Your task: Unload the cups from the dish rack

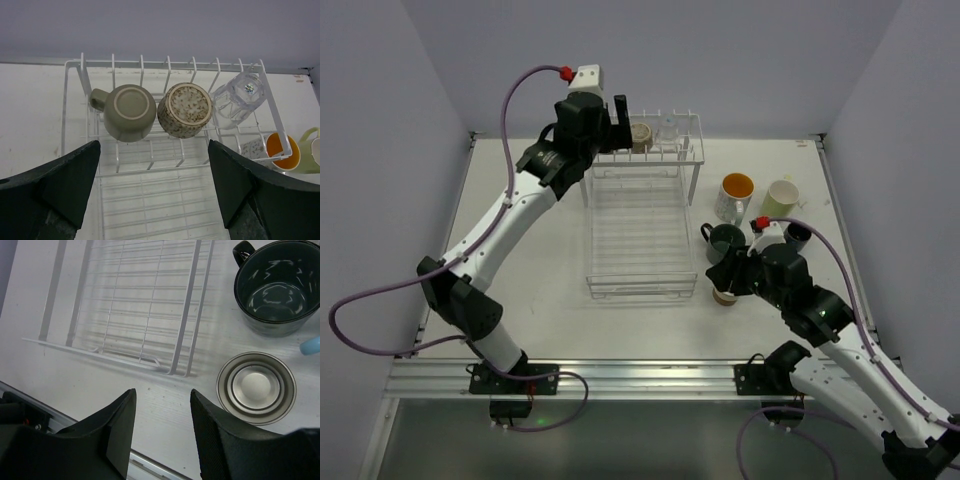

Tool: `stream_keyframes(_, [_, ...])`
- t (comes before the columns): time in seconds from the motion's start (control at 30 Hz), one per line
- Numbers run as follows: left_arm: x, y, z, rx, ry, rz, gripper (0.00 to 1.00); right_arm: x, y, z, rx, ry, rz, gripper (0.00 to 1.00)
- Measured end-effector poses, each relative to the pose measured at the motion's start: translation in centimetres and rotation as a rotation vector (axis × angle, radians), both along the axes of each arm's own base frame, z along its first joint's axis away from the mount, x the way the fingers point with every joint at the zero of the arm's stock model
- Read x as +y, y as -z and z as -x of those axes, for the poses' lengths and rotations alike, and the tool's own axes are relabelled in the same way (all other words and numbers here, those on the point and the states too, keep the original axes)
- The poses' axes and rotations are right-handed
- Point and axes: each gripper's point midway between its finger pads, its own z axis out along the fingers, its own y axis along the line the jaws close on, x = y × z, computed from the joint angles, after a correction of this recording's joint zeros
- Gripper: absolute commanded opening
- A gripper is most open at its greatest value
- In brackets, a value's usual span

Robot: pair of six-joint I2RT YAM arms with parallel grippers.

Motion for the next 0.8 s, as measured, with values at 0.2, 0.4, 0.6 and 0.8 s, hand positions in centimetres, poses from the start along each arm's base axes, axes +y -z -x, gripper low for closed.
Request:
stream_keyframes(0.2, [-1.0,3.3,-2.8,0.061,-0.078,0.019,0.88,0.9,0.6,0.2,0.003,-0.045,-0.020,0.51])
stream_keyframes(0.4, [0.4,4.1,-3.6,0.055,-0.198,0.035,0.86,1.3,0.7,0.5,-0.004,-0.075,-0.036,0.51])
stream_keyframes(0.6, [1.3,4.0,-3.9,0.037,-0.264,0.036,0.85,1.9,0.1,0.8,-0.024,-0.110,-0.072,0.51])
stream_keyframes(0.8, [0.7,7.3,-5.1,0.087,-0.277,-0.001,0.84,2.2,-0.2,1.2,-0.031,-0.134,-0.090,0.51])
